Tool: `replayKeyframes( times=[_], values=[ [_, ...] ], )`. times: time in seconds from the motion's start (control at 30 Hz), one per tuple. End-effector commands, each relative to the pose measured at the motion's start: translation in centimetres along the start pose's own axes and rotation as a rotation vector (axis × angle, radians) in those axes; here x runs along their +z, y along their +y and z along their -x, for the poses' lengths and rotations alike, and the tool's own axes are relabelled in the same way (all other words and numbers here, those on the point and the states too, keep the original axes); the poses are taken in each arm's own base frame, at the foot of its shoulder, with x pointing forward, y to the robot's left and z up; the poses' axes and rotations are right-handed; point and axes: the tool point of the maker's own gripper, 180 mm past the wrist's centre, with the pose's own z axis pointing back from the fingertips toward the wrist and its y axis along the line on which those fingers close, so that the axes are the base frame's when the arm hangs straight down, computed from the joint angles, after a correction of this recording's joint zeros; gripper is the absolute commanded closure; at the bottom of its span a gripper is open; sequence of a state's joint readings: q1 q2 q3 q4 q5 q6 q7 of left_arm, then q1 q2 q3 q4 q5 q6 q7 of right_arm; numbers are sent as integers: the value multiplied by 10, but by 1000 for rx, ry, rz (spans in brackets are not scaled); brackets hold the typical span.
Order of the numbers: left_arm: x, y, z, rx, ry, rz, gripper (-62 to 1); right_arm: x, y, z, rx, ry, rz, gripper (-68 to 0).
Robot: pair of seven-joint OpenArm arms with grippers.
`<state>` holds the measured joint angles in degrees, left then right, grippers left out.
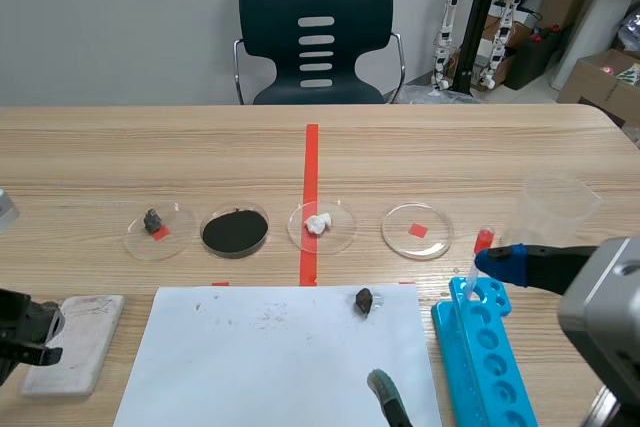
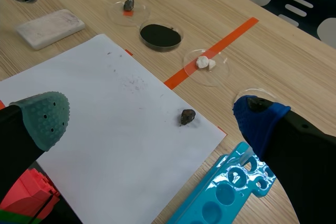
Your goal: Rub the mineral on the streak plate below the first streak
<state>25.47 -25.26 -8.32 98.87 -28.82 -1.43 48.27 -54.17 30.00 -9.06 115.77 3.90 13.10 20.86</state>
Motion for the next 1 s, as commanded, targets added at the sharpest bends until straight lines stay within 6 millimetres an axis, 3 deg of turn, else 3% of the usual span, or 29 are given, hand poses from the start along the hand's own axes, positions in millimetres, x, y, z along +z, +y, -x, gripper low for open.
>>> replayKeyframes(
  times=[0.0, 0.13, 0.63, 0.97],
  values=[
    [1, 1, -7, 13, 4, -18, -130, -1, -3, -11, 3, -36, 8, -679],
    [-2, 0, -3, 73, 89, -50, -130, -1, -3, -11, 3, -36, 8, -679],
    [-8, -34, 8, 202, 278, -58, -130, -1, -3, -11, 3, -37, 8, -679],
    [-22, -25, 13, 259, 345, -99, -130, -1, -3, -11, 3, -36, 8, -679]
  ],
)
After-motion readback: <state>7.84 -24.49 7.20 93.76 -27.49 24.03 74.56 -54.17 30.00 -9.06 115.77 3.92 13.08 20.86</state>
